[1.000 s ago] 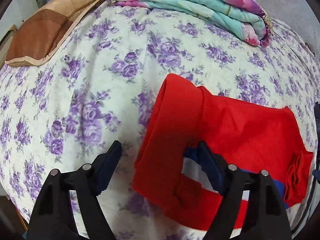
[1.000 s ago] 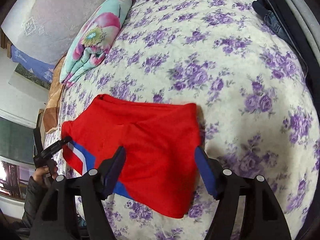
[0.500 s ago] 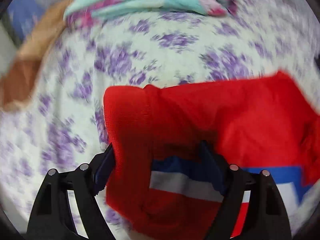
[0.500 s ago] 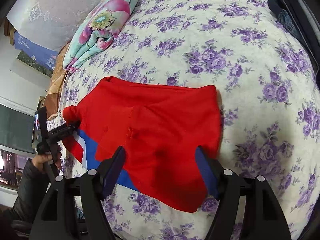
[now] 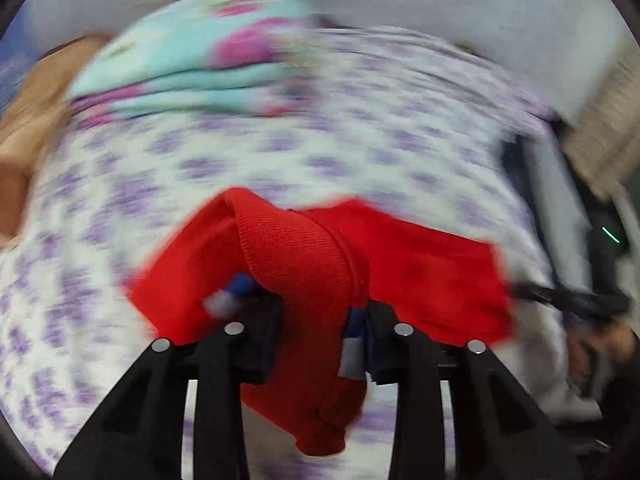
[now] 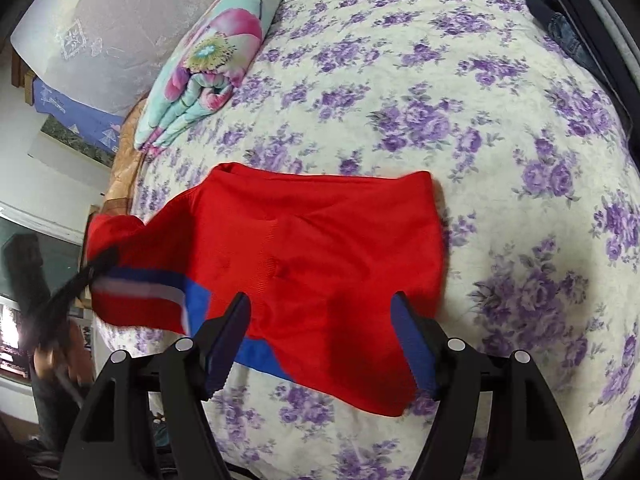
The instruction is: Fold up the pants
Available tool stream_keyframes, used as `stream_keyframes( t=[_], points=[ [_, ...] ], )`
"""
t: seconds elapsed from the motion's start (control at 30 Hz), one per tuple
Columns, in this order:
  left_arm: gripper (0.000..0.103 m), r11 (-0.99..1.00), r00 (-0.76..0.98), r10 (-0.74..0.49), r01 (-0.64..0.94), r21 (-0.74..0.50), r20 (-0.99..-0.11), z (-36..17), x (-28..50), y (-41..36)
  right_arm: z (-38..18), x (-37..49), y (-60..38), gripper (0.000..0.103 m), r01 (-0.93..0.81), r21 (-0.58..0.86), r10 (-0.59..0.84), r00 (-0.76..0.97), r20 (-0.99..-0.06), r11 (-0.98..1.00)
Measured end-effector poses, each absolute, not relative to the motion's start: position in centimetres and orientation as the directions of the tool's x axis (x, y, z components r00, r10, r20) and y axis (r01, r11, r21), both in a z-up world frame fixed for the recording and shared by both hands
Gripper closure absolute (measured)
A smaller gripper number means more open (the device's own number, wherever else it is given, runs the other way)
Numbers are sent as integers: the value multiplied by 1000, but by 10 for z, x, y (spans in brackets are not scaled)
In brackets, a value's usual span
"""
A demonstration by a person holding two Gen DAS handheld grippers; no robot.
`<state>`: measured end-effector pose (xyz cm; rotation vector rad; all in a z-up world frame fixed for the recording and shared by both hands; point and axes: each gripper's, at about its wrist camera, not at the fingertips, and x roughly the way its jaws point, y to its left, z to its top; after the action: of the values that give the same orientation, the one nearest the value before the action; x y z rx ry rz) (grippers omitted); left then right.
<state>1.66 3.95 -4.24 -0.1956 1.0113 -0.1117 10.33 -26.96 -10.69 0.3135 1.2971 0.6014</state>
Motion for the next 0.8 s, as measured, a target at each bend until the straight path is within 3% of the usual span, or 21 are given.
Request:
stream_keyframes(
  t=[0.03,0.1,0.2,0.3,0.43,0.53,0.67,0.8],
  points=[
    [46,966,501,-251,70,-251,-828,-47,15,13,-107,103,-267,30,-243,538,579,146,-802,807],
    [21,935,424,-354,143,-325,-834,-66,20,-17,-107,102,-262,30,-251,538,580,139,-803,805],
    [22,944,347,-328,134,-300,-879,-85,27,-42,-107,99,-257,30,-257,542,583,119,-804,800],
    [21,923,377,-386,145,-357,-842,-68,24,-32,-107,94,-255,25,-264,539,581,112,-806,800],
    [8,917,521,-388,132,-377,-761,-24,11,8,-109,90,-246,25,-266,557,596,91,-798,787],
    [6,947,591,-269,19,-321,-760,-16,9,46,-107,87,-227,25,-306,579,621,50,-782,755],
    [6,950,545,-66,-222,-220,-836,-42,10,94,-97,86,-189,21,-385,572,626,20,-780,724],
    [6,895,517,-12,-376,-240,-856,-64,2,131,-87,82,-148,18,-460,562,625,-20,-781,688]
  ],
)
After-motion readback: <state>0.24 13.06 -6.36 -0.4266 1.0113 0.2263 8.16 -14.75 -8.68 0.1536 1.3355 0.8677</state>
